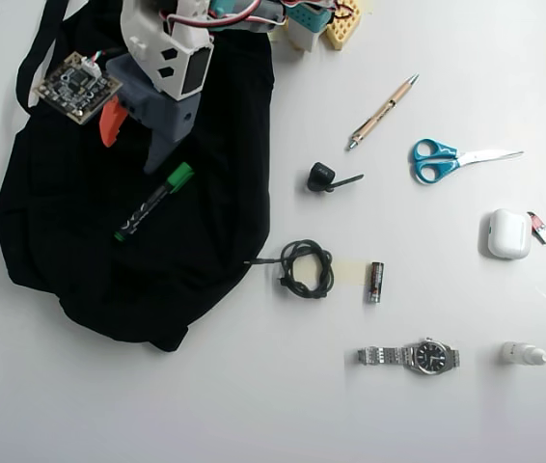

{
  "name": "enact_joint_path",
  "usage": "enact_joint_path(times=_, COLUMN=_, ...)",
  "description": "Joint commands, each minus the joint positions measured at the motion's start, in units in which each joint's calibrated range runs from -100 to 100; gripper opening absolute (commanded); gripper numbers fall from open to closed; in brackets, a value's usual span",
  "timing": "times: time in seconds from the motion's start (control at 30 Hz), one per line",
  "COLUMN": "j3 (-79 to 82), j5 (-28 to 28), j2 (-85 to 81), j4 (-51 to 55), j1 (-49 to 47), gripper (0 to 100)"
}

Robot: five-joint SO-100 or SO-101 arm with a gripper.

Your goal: Put the whiteboard marker into the black bag

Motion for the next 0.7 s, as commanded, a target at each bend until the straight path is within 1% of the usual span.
enact_joint_path(times=0.0, j3=32.5, j5=-0.4, j2=-28.1, j4=1.4, j1=-1.6, gripper=19)
enact_joint_path(times=0.03, j3=51.1, j5=-2.2, j2=-42.0, j4=1.1, j1=-3.7, gripper=22)
enact_joint_path(times=0.07, j3=68.5, j5=-5.0, j2=-54.7, j4=-1.7, j1=-7.2, gripper=23)
enact_joint_path(times=0.1, j3=88.0, j5=-7.1, j2=-67.6, j4=-8.8, j1=-10.0, gripper=23)
enact_joint_path(times=0.13, j3=102.4, j5=-8.3, j2=-77.2, j4=-15.7, j1=-11.6, gripper=23)
enact_joint_path(times=0.17, j3=125.1, j5=-9.5, j2=-93.3, j4=-25.7, j1=-13.9, gripper=22)
enact_joint_path(times=0.2, j3=138.4, j5=-10.0, j2=-104.6, j4=-29.3, j1=-15.0, gripper=22)
enact_joint_path(times=0.23, j3=149.5, j5=-10.4, j2=-115.7, j4=-30.6, j1=-16.3, gripper=22)
enact_joint_path(times=0.27, j3=158.4, j5=-10.4, j2=-126.4, j4=-29.7, j1=-17.0, gripper=21)
enact_joint_path(times=0.3, j3=165.4, j5=-10.4, j2=-135.8, j4=-27.2, j1=-16.9, gripper=16)
enact_joint_path(times=0.43, j3=168.3, j5=-10.4, j2=-134.8, j4=-24.9, j1=-17.0, gripper=1)
enact_joint_path(times=0.5, j3=170.6, j5=-10.4, j2=-134.9, j4=-24.4, j1=-17.8, gripper=2)
enact_joint_path(times=0.67, j3=170.5, j5=-10.3, j2=-134.9, j4=-24.7, j1=-18.1, gripper=2)
